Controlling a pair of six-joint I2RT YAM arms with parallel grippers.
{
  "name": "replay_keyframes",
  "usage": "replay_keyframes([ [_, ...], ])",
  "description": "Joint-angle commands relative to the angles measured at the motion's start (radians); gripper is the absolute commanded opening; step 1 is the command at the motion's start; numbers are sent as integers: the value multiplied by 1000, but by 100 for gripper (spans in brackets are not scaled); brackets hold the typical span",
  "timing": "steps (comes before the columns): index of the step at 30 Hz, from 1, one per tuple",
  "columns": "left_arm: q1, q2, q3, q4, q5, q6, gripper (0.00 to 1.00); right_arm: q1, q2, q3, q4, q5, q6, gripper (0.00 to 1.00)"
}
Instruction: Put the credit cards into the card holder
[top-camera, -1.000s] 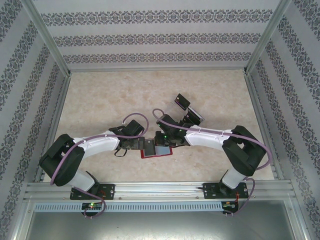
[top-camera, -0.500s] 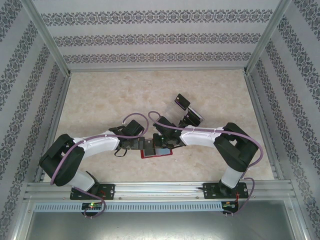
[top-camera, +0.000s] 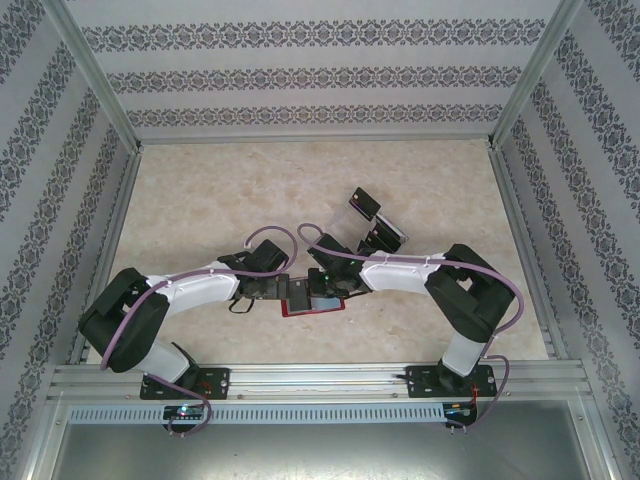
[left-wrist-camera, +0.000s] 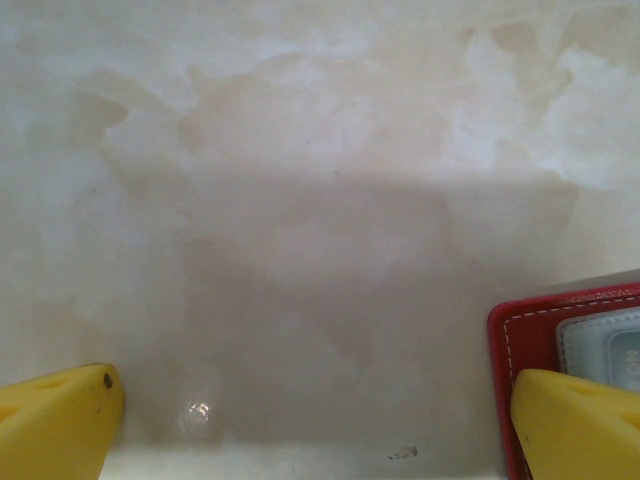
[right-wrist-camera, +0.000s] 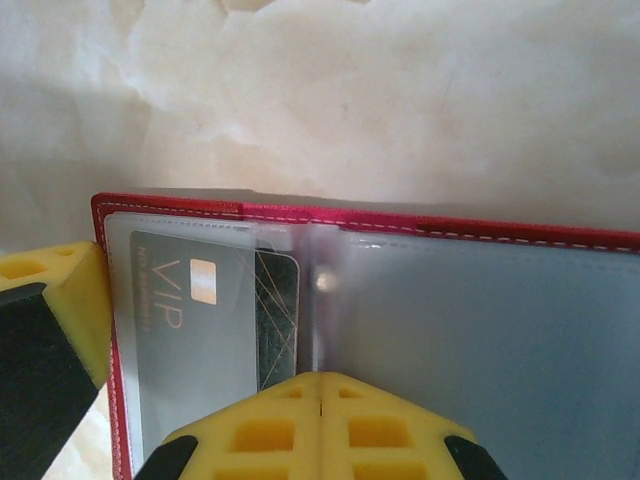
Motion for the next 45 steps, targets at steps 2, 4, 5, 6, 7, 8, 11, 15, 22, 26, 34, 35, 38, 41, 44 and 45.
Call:
replay_keyframes([
  [2, 5, 17, -14, -3, -12, 13, 100, -7, 29, 0, 17, -22, -9, 1],
  [4, 5, 17, -15, -3, -11, 11, 100, -3, 32, 6, 21, -30, -10, 1],
  [5, 5, 17, -14, -2, -10, 11, 100, 0, 34, 10, 21, -34, -12, 1],
  [6, 6, 18, -14, -1, -9, 11, 100, 3, 35, 14, 22, -38, -14, 1],
  [7, 6, 17, -13, -1, -10, 12, 100, 5, 35, 14, 26, -39, -15, 1],
  [8, 5, 16, -12, -1, -9, 11, 100, 6, 37, 15, 25, -40, -14, 1],
  [11, 6, 10, -8, -3, -6, 4, 100, 6, 38, 11, 28, -39, -12, 1],
  [15, 8, -40, 2, -45, -52, -35, 100, 4, 41, 11, 25, -37, -11, 1],
  [22, 30, -71, 30, -122, -119, -36, 100, 3, 49, 15, 26, -40, -13, 1],
  [26, 34, -44, 20, -115, -112, -35, 100, 3, 50, 20, 24, -45, -16, 2],
  [34, 34, -2, -8, -51, -70, -27, 100, 3, 58, 39, 21, -79, -36, 2],
  [35, 33, 4, -8, -46, -67, -27, 100, 5, 61, 41, 22, -85, -37, 2],
  [38, 33, 17, -12, -32, -53, -26, 100, 9, 69, 54, 25, -101, -42, 2],
  [41, 32, 17, -19, -21, -48, -26, 100, 17, 79, 66, 26, -113, -46, 2],
  [44, 33, 18, -23, -17, -44, -27, 100, 25, 93, 79, 30, -129, -49, 2],
  [45, 33, 17, -25, -15, -43, -27, 100, 29, 99, 84, 28, -130, -51, 2],
])
